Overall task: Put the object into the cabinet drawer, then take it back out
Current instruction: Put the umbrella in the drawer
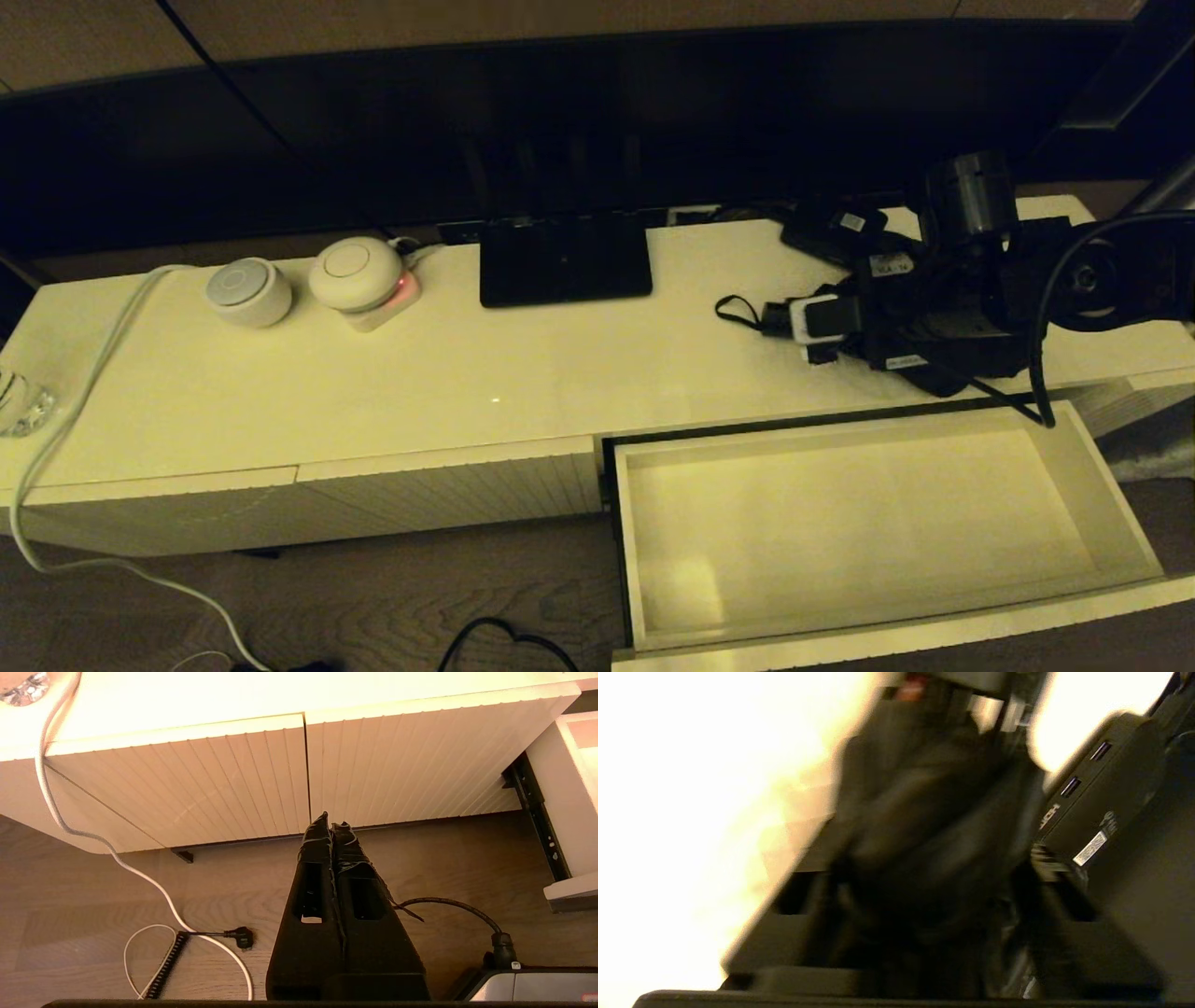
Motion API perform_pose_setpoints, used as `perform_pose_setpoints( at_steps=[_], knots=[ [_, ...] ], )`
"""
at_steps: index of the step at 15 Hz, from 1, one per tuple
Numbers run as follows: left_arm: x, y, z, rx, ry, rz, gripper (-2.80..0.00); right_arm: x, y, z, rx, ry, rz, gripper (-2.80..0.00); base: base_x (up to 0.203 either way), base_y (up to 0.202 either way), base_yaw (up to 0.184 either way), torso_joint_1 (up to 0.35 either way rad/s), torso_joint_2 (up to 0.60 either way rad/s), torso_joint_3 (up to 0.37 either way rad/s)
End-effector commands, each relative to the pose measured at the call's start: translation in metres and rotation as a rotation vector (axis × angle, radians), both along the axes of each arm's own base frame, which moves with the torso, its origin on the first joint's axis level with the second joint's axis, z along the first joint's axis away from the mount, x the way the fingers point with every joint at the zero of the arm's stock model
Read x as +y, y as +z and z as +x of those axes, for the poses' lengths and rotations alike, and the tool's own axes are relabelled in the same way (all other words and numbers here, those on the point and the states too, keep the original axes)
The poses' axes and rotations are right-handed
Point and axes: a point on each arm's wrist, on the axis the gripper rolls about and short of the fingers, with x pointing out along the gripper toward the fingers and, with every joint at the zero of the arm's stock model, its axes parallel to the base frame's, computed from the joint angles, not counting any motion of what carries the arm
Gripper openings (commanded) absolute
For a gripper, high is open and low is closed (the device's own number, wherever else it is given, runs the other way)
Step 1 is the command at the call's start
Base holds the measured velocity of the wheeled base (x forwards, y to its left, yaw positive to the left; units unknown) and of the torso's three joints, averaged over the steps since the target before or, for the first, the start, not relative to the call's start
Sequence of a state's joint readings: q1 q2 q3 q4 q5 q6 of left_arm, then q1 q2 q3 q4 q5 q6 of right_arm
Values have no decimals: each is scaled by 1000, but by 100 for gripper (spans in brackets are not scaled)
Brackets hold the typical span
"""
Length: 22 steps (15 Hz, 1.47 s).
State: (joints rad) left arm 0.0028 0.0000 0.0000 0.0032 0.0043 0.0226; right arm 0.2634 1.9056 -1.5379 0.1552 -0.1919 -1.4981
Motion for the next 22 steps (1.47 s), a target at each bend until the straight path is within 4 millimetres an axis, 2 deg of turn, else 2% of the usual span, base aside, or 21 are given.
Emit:
perform_pose_setpoints(
  at_steps=[1,3,6,10,13,15,22],
  knots=[
    [0,-1,0,3,1,0,-280,-2,1,-4,13,0,-12,-280,0,0,0,0,0,0],
    [0,-1,0,3,1,0,-280,-2,-5,-7,47,0,-17,-280,0,0,0,0,0,0],
    [0,-1,0,3,1,0,-280,-3,-3,-9,42,-2,-13,-280,0,0,0,0,0,0],
    [0,-1,0,3,1,0,-280,-7,17,-24,-9,-6,-1,-280,0,0,0,0,0,0],
    [0,-1,0,3,1,0,-280,-13,38,-51,-71,-19,13,-280,0,0,0,0,0,0],
    [0,-1,0,3,1,0,-280,-17,43,-71,-77,-36,8,-280,0,0,0,0,0,0],
    [0,-1,0,3,1,0,-280,-28,75,-159,-161,-6,27,-280,0,0,0,0,0,0]
  ],
)
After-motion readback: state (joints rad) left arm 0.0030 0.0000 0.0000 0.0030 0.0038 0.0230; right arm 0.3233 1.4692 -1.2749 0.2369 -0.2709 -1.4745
